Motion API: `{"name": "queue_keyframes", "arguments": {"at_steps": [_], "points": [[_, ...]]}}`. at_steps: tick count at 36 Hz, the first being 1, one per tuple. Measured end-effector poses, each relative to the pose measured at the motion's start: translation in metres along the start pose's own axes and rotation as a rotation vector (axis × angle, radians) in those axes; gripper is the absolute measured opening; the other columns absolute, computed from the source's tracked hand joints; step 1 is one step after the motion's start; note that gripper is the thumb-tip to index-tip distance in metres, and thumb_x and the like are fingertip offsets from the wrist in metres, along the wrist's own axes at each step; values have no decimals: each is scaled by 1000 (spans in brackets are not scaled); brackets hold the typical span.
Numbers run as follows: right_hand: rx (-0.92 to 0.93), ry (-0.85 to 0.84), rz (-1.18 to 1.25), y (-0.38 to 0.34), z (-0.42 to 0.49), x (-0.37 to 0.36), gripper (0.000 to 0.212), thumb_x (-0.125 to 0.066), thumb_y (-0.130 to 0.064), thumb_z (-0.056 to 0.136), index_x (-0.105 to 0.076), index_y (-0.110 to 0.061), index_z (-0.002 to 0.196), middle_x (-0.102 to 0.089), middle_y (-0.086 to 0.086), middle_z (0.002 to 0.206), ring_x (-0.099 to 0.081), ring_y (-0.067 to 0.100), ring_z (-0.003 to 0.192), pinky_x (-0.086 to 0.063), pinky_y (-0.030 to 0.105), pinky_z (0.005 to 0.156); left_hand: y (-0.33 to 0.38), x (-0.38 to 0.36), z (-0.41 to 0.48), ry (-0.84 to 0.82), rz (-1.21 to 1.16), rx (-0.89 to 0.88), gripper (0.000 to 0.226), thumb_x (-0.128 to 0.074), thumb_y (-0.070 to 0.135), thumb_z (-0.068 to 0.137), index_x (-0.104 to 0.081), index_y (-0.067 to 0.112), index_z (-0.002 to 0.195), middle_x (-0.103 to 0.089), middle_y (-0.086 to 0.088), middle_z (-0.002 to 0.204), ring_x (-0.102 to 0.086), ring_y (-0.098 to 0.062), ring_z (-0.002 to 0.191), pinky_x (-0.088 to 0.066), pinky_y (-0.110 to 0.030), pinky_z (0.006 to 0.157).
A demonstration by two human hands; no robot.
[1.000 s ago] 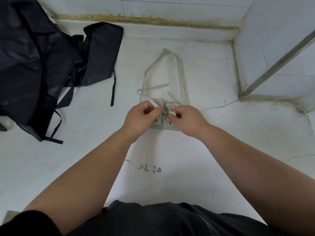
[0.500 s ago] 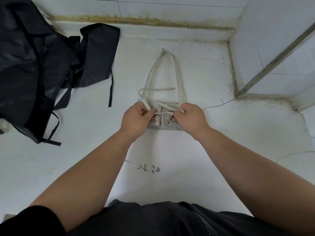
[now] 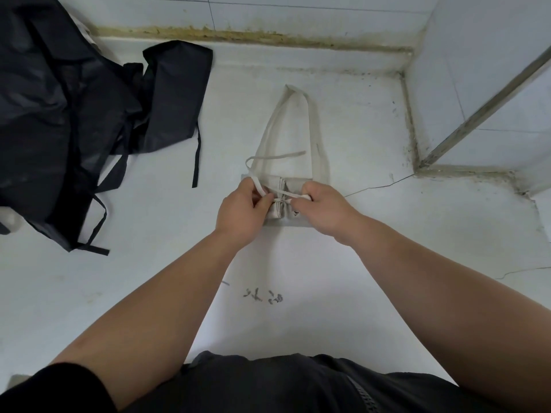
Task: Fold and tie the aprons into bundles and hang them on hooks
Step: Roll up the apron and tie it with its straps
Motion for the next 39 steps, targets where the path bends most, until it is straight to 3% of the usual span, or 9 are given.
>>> {"name": "queue_keyframes", "arguments": {"at_steps": [6, 10, 13, 17, 21, 26, 31, 36, 39], "points": [[8, 21, -87, 0, -1, -1, 32, -48, -22, 93, -34, -23, 64, -40, -6, 63, -36, 13, 59, -27, 30, 71, -1, 1, -1, -35, -40, 2, 18, -58, 24, 94, -56, 9, 104, -65, -1, 90, -62, -20, 88, -48, -33, 79], [-10, 267, 179, 12, -6, 16, 32, -50, -14, 90, -36, -20, 63, -39, -4, 60, -35, 15, 57, -31, 24, 51, -7, 6, 0, 20, -120, 55, 9, -62, 22, 92, -57, 15, 95, -64, 4, 85, -61, -14, 84, -44, -19, 68], [-31, 358, 284, 19, -7, 25, 33, -53, -13, 89, -34, -16, 62, -36, -1, 60, -31, 14, 55, -27, 24, 48, -11, 8, -2, 106, -135, 75, 11, -66, 22, 88, -60, 13, 91, -63, 5, 80, -60, -15, 80, -45, -22, 69], [-11, 403, 336, 21, -10, 29, 35, -59, -33, 89, -39, -14, 67, -49, 9, 74, -44, 18, 68, -38, 31, 64, -12, 12, -4, 209, -33, 43, 24, -72, 25, 82, -63, 3, 83, -51, 4, 81, -56, -20, 79, -46, -30, 74], [19, 409, 323, 20, -13, 33, 51, -64, -51, 83, -31, -19, 61, -47, 9, 71, -47, 17, 66, -39, 32, 64, -16, 10, -2, 181, -82, 87, 26, -73, 28, 82, -64, 4, 86, -64, -8, 90, -59, -21, 79, -47, -31, 72], [81, 544, 67, 22, -18, 46, 48, -59, -24, 91, -25, -18, 58, -31, -1, 55, -29, 13, 52, -26, 29, 58, -19, 10, -3, 177, -187, 146, 22, -71, 30, 84, -58, 17, 72, -61, 2, 75, -53, -13, 68, -39, -24, 63], [114, 510, -186, 25, -17, 48, 37, -54, -18, 95, -31, -16, 66, -38, -2, 58, -39, 25, 61, -20, 31, 56, -21, 11, -5, 178, -241, 171, 23, -68, 27, 86, -53, 21, 69, -56, 8, 69, -49, -8, 64, -37, -21, 60], [145, 391, -604, 22, -16, 42, 22, -42, -21, 100, -53, -2, 102, -60, 16, 97, -58, 37, 89, -42, 38, 69, -24, 15, -7, 228, -283, 216, 20, -67, 24, 86, -54, 19, 72, -59, 5, 71, -53, -9, 64, -43, -23, 63], [175, 332, -683, 27, -17, 33, 21, -42, -7, 95, -53, -4, 113, -56, 14, 109, -56, 36, 95, -37, 35, 66, -25, 21, -9, 282, -225, 201, 16, -65, 21, 85, -55, 17, 75, -62, -3, 79, -55, -16, 69, -45, -28, 65]]}}
Point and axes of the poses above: each hand's wrist, its own z-axis towards the middle knuckle, its own x-axis out of the back of the hand, y = z × x, the point moved 8 cm from there along z, towards the middle knuckle
